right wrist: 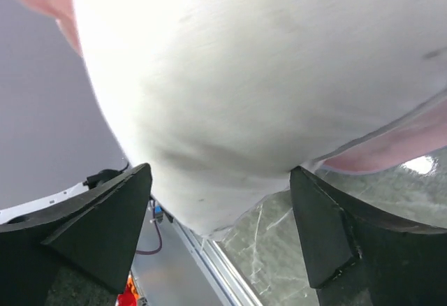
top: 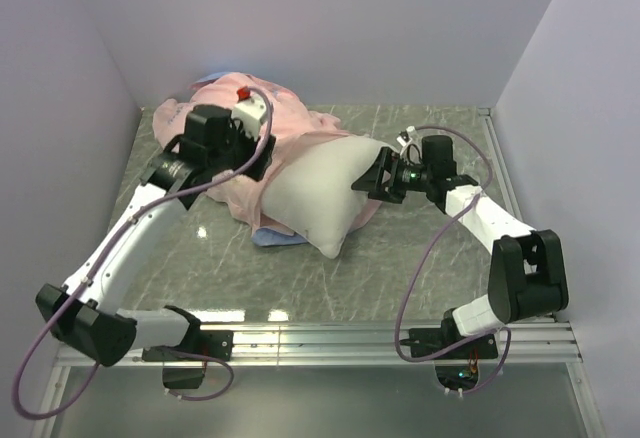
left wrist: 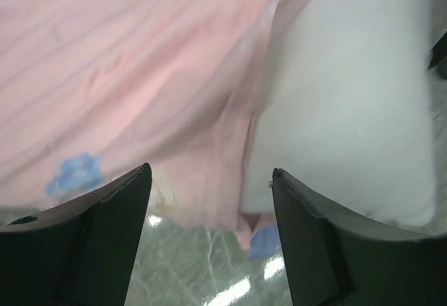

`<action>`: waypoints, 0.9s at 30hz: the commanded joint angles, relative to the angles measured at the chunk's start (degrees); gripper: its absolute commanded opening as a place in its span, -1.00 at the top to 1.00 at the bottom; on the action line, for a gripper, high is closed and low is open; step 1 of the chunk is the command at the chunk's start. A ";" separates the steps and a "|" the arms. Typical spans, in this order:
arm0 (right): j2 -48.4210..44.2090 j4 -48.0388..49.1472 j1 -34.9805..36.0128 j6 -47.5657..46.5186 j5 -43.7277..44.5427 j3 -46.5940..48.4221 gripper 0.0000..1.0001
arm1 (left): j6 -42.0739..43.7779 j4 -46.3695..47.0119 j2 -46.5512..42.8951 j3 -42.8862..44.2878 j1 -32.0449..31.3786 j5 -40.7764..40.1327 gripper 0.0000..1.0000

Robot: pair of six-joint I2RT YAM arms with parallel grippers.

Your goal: Put the pillow into the pillowcase

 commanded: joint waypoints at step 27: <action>10.76 38.66 12.78 31.58 2.16 -1.67 1.00 | 8.53 -17.02 9.67 1.07 -17.59 36.74 0.99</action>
